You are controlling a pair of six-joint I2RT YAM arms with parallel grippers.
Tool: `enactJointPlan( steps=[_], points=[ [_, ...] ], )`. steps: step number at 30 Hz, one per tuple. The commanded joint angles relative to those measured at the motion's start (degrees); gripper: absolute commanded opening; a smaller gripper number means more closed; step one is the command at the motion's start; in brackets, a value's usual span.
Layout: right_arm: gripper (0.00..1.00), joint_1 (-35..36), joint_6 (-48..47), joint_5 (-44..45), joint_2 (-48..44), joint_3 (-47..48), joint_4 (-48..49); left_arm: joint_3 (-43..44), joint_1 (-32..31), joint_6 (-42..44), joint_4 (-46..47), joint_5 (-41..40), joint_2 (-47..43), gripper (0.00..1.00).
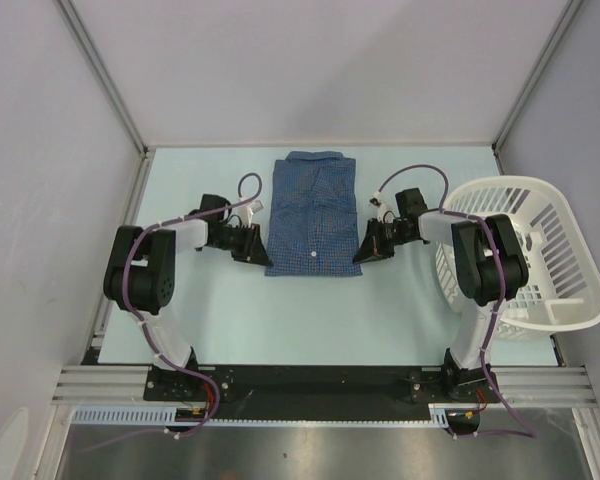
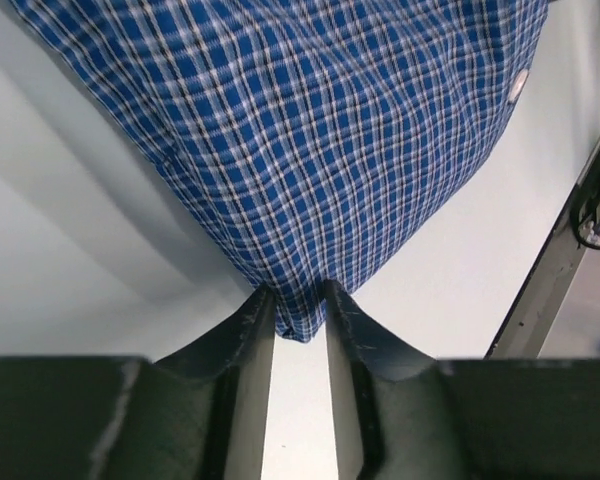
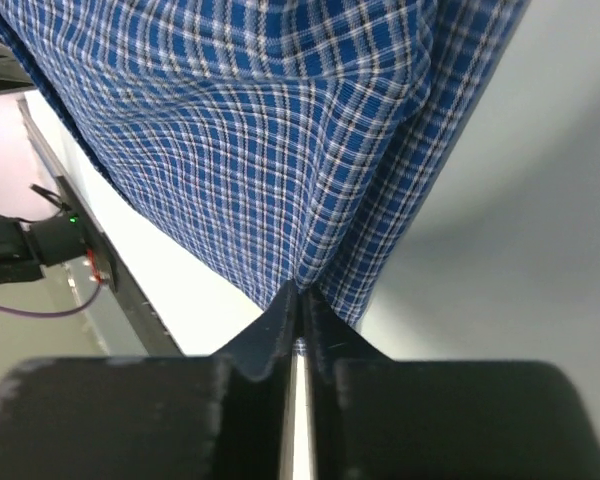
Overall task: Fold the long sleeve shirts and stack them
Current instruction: Fold the shirt
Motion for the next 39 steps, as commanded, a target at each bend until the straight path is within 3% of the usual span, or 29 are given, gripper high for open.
enactJointPlan(
  steps=[1, 5, 10, 21, 23, 25, 27, 32, 33, 39],
  points=[
    [0.0, 0.08, 0.24, -2.13, -1.67, -0.51, 0.8, -1.86, 0.01, -1.2, 1.65, 3.67, -1.41, 0.22],
    [0.0, -0.62, -2.04, -1.87, -2.55, -0.25, -3.66, -3.0, 0.01, -1.29, 0.16, 3.41, -3.69, 0.0],
    [0.0, -1.94, -6.7, -1.16, -2.81, -0.42, -10.35, -4.31, 0.1, 1.52, -4.06, 0.43, -4.93, 0.0],
    [0.0, -0.45, -7.67, -1.16, -0.18, 0.63, -9.31, -6.34, 0.1, 1.61, -3.36, -1.78, -2.99, 0.0],
    [0.03, 0.68, -7.59, -1.42, -0.7, 1.42, -8.69, -6.17, 0.1, 1.61, -3.1, -0.37, -3.52, 0.06],
    [0.18, 1.39, -8.11, -1.25, -1.4, 2.82, -9.04, -5.91, 0.1, 2.05, -3.19, 0.77, -4.31, 0.27],
    [0.34, 1.05, -9.34, -0.81, -1.67, 4.92, -13.84, -6.25, 0.71, 3.36, -3.98, 1.12, -8.15, 0.41],
    [0.56, -4.13, -18.57, 2.0, -4.92, 13.26, -22.22, -7.67, 4.23, 4.16, -1.52, 2.78, -21.43, 0.6],
    [0.67, -4.92, -18.83, 2.0, -5.1, 14.07, -23.18, -6.97, 3.62, 3.29, -1.08, 2.53, -22.67, 0.67],
    [0.75, -4.76, -10.67, 2.0, 0.06, 17.84, -13.29, -5.38, -1.31, -6.11, 8.23, -4.12, -19.79, 0.71]
  ],
)
